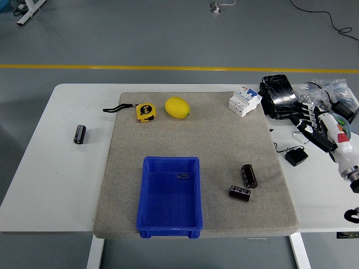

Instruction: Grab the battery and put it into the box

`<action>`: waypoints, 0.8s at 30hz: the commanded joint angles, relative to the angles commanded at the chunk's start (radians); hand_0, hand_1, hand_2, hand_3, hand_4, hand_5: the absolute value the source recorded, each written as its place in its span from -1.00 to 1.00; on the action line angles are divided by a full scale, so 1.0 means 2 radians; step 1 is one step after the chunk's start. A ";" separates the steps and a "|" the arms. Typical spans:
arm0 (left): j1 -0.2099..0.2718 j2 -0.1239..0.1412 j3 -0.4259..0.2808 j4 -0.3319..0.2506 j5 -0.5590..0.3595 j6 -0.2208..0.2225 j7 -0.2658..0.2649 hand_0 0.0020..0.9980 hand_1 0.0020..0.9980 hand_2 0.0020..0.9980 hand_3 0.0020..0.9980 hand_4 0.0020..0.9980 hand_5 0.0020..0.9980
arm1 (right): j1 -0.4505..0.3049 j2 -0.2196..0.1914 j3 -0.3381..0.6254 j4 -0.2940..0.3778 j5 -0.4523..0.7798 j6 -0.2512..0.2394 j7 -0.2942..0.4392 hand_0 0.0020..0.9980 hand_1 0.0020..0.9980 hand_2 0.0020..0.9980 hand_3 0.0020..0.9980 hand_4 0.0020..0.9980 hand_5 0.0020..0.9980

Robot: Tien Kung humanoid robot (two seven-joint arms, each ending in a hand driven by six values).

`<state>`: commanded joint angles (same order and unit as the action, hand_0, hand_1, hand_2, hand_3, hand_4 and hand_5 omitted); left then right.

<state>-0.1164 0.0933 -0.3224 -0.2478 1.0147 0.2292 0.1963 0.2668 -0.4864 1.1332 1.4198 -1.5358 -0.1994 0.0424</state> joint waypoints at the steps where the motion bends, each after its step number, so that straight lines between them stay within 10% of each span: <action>1: 0.000 0.000 0.000 0.000 0.001 0.000 0.001 0.39 0.34 0.42 0.25 0.28 0.32 | 0.005 -0.006 -0.007 0.001 -0.013 0.007 -0.002 0.57 0.55 0.60 0.67 1.00 0.04; 14: 0.000 0.002 -0.001 0.000 0.004 -0.001 0.002 0.39 0.35 0.42 0.25 0.28 0.32 | 0.082 -0.045 -0.131 0.013 -0.264 0.072 0.002 0.47 0.49 0.56 0.63 1.00 -0.45; 24: 0.001 0.003 0.000 0.000 0.001 -0.002 0.001 0.39 0.35 0.42 0.25 0.28 0.31 | 0.120 -0.035 -0.199 0.000 -0.277 0.097 -0.006 0.47 0.46 0.54 0.61 1.00 -0.43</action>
<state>-0.1140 0.0994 -0.3231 -0.2472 1.0157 0.2250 0.1984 0.5060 -0.5559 0.7345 1.4197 -2.0893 -0.0051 0.0304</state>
